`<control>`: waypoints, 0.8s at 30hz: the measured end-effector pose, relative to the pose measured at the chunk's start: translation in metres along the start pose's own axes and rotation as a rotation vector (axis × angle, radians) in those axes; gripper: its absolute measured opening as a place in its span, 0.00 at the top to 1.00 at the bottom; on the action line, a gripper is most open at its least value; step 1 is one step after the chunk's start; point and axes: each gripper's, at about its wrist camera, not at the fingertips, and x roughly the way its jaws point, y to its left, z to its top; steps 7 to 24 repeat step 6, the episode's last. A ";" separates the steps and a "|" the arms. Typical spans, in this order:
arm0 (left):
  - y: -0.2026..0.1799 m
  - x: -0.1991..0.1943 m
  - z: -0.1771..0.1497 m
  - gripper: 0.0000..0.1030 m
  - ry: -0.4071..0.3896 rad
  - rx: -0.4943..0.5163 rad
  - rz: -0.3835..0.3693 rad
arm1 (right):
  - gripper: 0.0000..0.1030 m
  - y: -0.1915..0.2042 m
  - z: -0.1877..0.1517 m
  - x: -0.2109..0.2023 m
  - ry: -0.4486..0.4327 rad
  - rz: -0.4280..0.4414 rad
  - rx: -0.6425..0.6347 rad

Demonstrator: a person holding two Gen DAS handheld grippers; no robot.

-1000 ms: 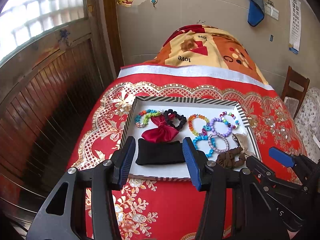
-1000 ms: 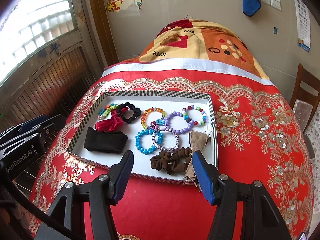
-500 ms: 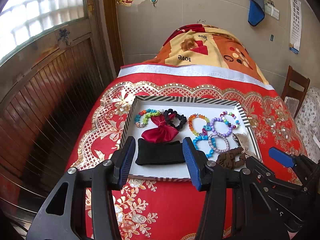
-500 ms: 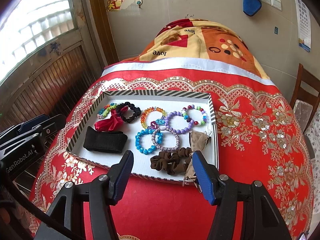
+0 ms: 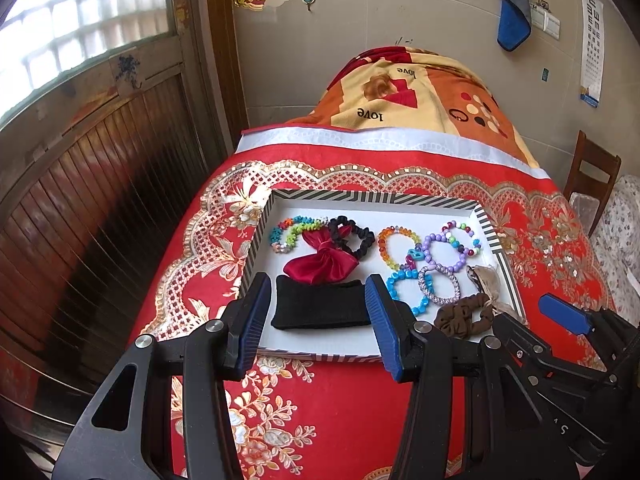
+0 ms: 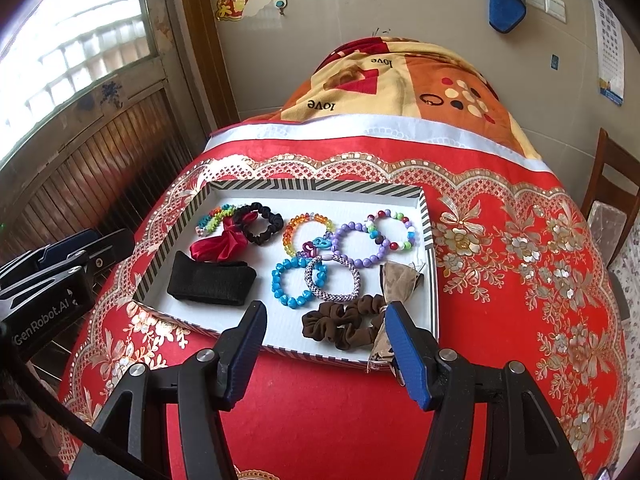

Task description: Organize jewelry

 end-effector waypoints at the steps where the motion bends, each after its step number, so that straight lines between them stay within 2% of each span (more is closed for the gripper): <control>1: -0.001 0.000 0.000 0.53 -0.006 0.004 0.002 | 0.42 0.000 0.000 0.000 0.001 0.001 0.000; 4: -0.004 -0.001 -0.001 0.53 -0.027 0.017 0.000 | 0.42 -0.002 -0.001 0.001 0.003 0.001 0.003; 24: -0.005 0.001 0.000 0.53 -0.024 0.021 -0.002 | 0.42 -0.005 -0.001 0.001 0.003 0.004 0.007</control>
